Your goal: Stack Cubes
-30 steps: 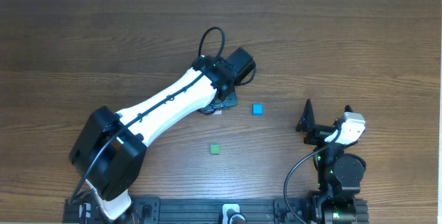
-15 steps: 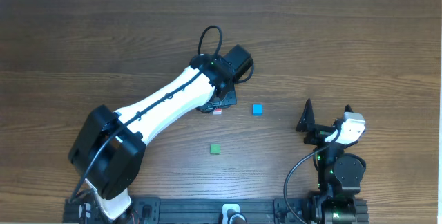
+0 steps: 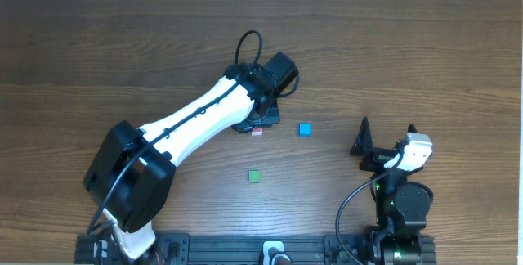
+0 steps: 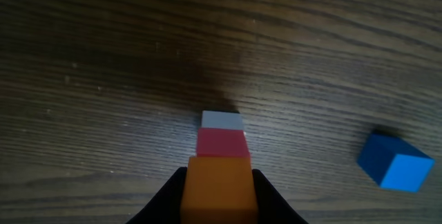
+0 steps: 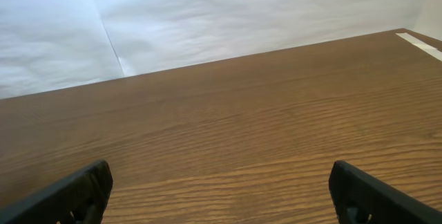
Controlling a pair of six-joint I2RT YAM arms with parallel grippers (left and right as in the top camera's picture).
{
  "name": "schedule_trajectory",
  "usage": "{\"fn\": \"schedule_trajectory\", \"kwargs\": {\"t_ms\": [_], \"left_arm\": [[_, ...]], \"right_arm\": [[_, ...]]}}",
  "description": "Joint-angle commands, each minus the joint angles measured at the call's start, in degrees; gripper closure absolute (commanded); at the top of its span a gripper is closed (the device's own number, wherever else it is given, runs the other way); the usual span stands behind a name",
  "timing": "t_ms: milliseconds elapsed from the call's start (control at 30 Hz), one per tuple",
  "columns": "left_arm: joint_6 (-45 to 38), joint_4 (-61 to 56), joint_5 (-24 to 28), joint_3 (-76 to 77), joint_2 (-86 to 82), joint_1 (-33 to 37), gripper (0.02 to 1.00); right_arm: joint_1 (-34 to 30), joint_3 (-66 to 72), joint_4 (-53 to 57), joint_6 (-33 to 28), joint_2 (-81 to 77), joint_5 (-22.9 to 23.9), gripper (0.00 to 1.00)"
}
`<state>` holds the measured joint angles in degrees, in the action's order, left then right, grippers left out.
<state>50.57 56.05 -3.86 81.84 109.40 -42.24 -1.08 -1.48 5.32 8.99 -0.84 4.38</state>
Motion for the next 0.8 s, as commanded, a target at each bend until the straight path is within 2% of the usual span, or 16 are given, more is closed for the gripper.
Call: {"fn": "schedule_trajectory", "kwargs": {"t_ms": [33,800], "left_arm": [[-0.7,-0.2,0.7,-0.2,1.2,0.3,0.978],[-0.6,-0.2,1.0,-0.2,2.5,0.3,0.963]], "right_arm": [[0.2,0.6,-0.2,-0.1,0.6,-0.5,0.009],[0.2,0.6,-0.2,-0.1,0.6,-0.5,0.007]]}}
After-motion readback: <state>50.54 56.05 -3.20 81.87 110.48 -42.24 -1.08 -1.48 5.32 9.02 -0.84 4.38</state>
